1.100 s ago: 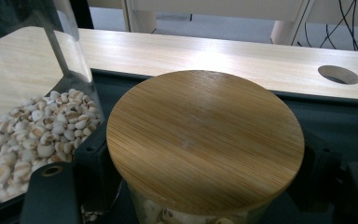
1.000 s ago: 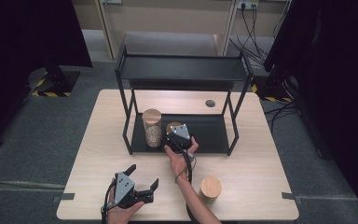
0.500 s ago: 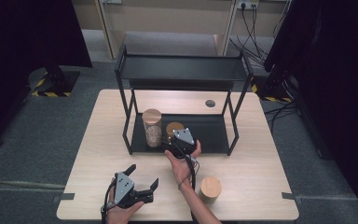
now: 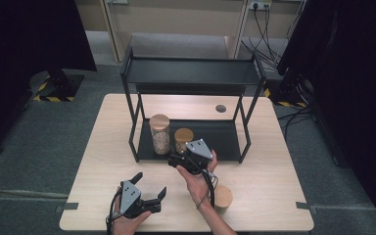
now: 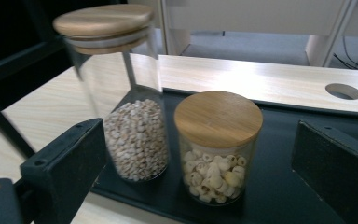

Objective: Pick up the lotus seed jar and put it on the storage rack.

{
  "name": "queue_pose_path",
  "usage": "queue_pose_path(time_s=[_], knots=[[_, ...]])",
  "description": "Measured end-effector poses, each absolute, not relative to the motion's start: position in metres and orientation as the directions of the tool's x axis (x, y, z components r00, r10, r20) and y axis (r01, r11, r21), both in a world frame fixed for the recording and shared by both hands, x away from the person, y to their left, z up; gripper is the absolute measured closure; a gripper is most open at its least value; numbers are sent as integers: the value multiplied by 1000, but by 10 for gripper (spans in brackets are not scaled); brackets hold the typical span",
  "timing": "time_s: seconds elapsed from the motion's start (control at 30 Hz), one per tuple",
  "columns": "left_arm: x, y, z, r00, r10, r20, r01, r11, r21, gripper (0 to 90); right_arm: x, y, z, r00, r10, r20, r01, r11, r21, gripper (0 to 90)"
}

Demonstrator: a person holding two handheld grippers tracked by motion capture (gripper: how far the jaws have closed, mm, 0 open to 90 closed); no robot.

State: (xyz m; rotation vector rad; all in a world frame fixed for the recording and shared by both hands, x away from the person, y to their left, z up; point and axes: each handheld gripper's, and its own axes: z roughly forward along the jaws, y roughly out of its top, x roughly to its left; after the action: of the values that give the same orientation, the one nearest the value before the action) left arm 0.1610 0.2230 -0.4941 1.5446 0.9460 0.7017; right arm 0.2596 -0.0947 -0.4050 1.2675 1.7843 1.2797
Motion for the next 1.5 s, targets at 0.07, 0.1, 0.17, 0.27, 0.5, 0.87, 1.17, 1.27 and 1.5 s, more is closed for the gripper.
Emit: queue_pose_path(time_s=[0.07,0.1,0.17,0.27,0.5,0.87,1.17,1.27,1.5], knots=[[161,223,-494,498,865,-61,190,-40,981,20,256,-98,-404,-379,924,62,349,81,934,37],[161,223,-494,498,865,-61,190,-40,981,20,254,-99,-404,-384,921,64,346,79,935,38],[161,223,-494,497,865,-60,189,-40,981,20,252,-100,-404,-390,919,66,343,78,936,37],[161,223,-494,497,866,-60,189,-40,981,20,246,-106,-404,-408,910,70,335,78,939,38],[161,223,-494,496,866,-60,189,-40,981,20,236,-116,-403,-432,899,70,318,79,945,38],[161,222,-494,495,867,-59,192,-43,980,20,214,-146,-405,-481,874,74,283,75,956,38],[161,222,-494,493,868,-59,193,-43,980,20,201,-162,-406,-509,856,90,275,63,959,39],[161,222,-495,493,868,-59,193,-43,980,20,196,-167,-408,-514,852,99,279,57,959,39],[161,222,-495,493,868,-60,196,-44,980,20,185,-178,-413,-524,844,113,282,47,958,39]])
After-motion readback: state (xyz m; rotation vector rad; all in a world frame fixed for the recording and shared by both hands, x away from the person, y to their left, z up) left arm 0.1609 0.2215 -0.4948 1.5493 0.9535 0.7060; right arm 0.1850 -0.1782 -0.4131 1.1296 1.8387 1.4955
